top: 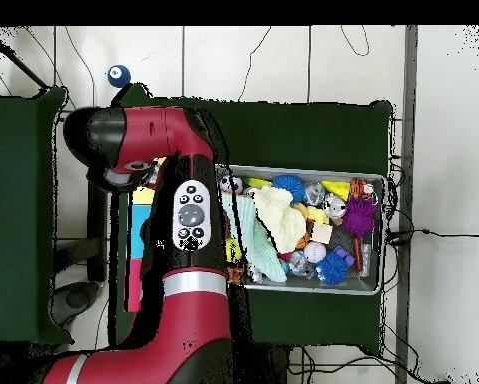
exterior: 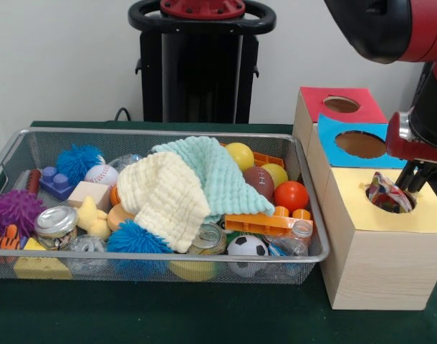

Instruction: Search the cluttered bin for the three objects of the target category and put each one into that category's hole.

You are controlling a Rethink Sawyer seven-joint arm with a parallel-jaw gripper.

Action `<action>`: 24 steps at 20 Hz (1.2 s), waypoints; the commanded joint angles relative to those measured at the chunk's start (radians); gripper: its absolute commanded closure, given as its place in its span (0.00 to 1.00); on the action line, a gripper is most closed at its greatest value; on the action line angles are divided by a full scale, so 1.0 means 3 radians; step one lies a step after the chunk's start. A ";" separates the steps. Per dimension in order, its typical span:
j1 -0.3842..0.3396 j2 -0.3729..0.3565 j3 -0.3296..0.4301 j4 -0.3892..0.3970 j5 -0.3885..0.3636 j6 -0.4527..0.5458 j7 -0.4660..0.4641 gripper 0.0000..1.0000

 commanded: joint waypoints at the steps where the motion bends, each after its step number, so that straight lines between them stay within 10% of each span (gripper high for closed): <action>1: 0.0005 0.0200 0.0114 0.0275 -0.0172 -0.0396 0.0278 1.00; 24: -0.0028 0.0274 0.0043 0.0310 -0.0254 -0.0774 0.0285 1.00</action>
